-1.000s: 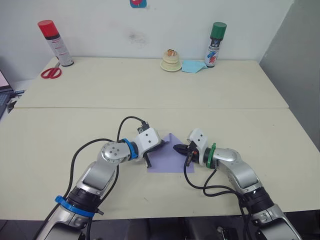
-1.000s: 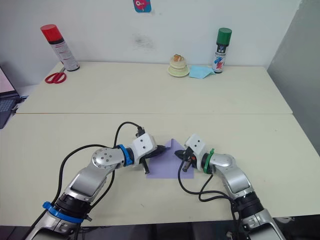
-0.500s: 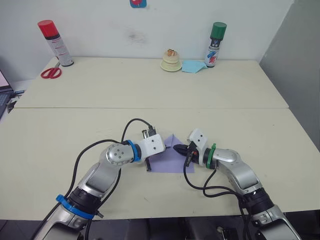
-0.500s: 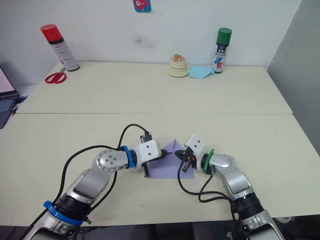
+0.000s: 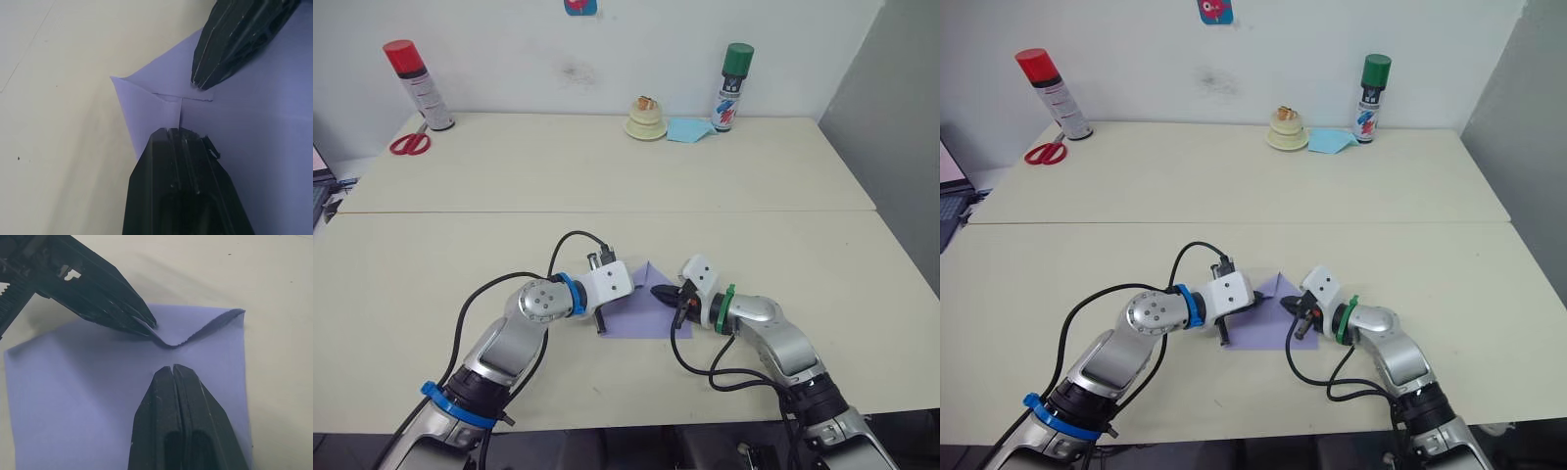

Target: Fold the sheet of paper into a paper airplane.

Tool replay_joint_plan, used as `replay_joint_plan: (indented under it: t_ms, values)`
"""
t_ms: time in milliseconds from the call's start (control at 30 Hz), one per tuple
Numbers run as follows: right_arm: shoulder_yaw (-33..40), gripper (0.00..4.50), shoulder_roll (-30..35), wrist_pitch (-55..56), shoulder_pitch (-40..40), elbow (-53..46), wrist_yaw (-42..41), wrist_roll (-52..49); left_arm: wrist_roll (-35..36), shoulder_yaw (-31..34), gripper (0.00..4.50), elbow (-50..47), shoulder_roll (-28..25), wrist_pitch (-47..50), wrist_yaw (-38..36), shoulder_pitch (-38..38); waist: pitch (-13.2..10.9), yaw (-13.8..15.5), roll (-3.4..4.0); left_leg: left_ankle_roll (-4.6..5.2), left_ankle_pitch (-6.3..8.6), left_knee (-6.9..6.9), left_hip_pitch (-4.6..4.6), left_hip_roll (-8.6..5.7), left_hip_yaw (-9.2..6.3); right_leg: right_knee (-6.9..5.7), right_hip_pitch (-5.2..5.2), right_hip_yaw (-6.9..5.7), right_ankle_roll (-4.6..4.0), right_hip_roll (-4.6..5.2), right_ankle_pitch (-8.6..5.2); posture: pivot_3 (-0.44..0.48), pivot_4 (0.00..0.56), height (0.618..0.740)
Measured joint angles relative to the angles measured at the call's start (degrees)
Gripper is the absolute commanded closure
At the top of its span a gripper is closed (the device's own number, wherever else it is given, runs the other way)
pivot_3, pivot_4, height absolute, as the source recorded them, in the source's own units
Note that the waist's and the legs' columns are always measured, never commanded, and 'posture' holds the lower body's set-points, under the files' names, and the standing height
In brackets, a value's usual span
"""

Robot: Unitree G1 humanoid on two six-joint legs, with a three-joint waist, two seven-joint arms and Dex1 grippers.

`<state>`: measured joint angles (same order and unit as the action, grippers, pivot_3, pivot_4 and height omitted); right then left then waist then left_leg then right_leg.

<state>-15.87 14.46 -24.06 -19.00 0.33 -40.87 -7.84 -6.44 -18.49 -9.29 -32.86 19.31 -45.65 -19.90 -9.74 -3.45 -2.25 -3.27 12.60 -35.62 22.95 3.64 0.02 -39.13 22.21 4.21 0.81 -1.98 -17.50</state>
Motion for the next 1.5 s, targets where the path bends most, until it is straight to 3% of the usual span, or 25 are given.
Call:
replay_joint_plan:
  t_ms: [333,600,833,1100,1233,1500]
  values:
    - [-2.4,4.5,-3.8,-3.5,-2.0,-0.3,4.9,2.5,7.9,7.0,4.49,-0.8,-0.3,0.2,-1.2,2.0,0.0,0.1,0.01,0.0,0.0,-0.08,0.01,0.0,-0.03,-0.08,0.01,-0.01,-0.04,-0.01,0.01,0.0,0.15,0.737]
    - [-2.3,4.5,-5.6,-5.1,-2.2,-0.4,7.2,2.2,7.5,6.5,4.49,3.6,-3.3,-4.8,-3.0,0.8,0.0,0.1,0.03,0.0,0.0,-0.08,0.02,0.0,-0.01,-0.09,0.03,-0.02,-0.04,-0.01,0.01,0.0,0.15,0.737]
    - [-1.4,4.5,-6.6,-6.7,-2.5,-1.8,7.3,1.2,4.8,6.5,4.49,13.0,-6.0,-12.6,-4.2,-4.1,-0.1,0.2,0.06,0.0,0.0,-0.1,0.08,-0.04,0.0,-0.12,0.08,-0.05,-0.05,-0.01,0.01,0.0,0.15,0.737]
    - [-1.6,4.5,-6.2,-6.4,-2.9,-2.1,7.2,1.6,4.2,6.5,4.49,18.6,-5.5,-18.3,-7.5,-7.2,-0.1,0.4,0.07,0.0,0.0,-0.1,0.16,-0.07,0.0,-0.08,0.1,-0.08,-0.05,0.0,0.01,0.0,0.15,0.737]
    - [-2.4,4.5,-7.0,-5.4,-2.9,-2.1,7.2,2.0,6.4,7.3,4.49,15.4,-4.4,-14.2,-7.6,-5.6,-0.1,0.3,0.07,0.0,0.0,-0.1,0.18,-0.05,-0.02,-0.08,0.11,-0.08,-0.05,0.0,0.01,0.0,0.15,0.737]
    - [-2.3,4.5,-6.2,-4.8,-2.8,-2.3,7.2,2.1,13.3,10.6,4.49,2.2,-2.4,3.1,-5.4,-0.2,-0.1,0.3,0.07,0.0,0.0,-0.17,0.21,-0.06,-0.11,-0.11,0.1,-0.07,-0.05,0.02,0.01,0.0,0.15,0.737]
